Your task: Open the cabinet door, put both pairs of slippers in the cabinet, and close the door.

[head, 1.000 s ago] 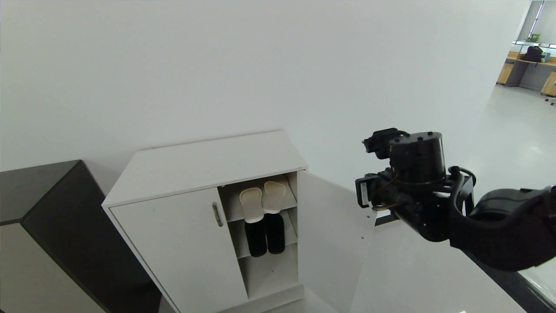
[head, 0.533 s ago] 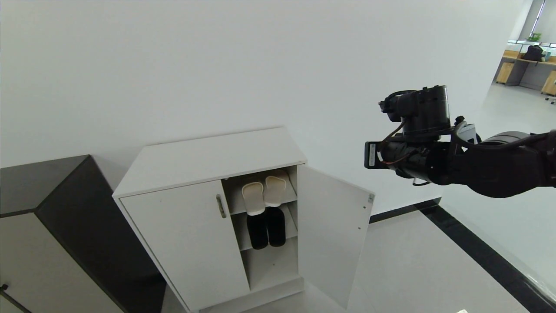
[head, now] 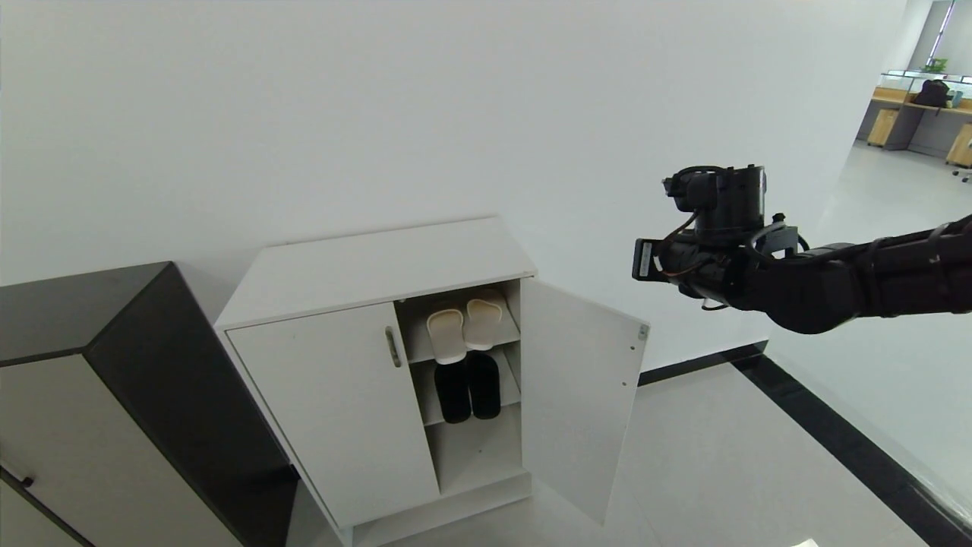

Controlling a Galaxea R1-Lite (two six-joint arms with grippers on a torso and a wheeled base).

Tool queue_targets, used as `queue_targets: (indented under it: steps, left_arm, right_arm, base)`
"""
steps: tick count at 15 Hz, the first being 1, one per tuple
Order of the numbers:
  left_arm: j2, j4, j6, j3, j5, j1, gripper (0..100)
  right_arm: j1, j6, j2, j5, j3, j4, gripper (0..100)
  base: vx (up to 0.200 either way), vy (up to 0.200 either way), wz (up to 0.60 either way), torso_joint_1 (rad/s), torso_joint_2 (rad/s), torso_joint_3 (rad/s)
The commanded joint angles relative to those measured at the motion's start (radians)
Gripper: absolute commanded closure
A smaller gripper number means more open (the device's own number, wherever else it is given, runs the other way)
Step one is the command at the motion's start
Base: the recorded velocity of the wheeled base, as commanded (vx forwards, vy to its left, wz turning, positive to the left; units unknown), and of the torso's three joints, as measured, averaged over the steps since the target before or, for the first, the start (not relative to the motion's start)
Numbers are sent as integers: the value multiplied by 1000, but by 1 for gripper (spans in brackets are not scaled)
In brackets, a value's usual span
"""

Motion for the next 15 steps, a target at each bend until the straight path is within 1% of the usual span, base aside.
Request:
queue_targets:
  steps: [1,5,10,15]
  left_arm:
    - [1,1,0,0,0,0,100]
    - [1,-1,0,0,1,0,100]
    - [1,-1,0,0,1,0,100]
    - [1,-1,0,0,1,0,100]
  right_arm:
    - [-31,-1,84,6,-25,-26,100]
    - [-72,-1,226,9,-99,-81,100]
    - [-98,-2,331,9,-185,-83,100]
    - [-101,-4,390,9,-252,-77,100]
  base:
    - [0,0,0,0,0,0]
    - [0,0,0,0,0,0]
    - [0,0,0,0,0,0]
    - [0,0,0,0,0,0]
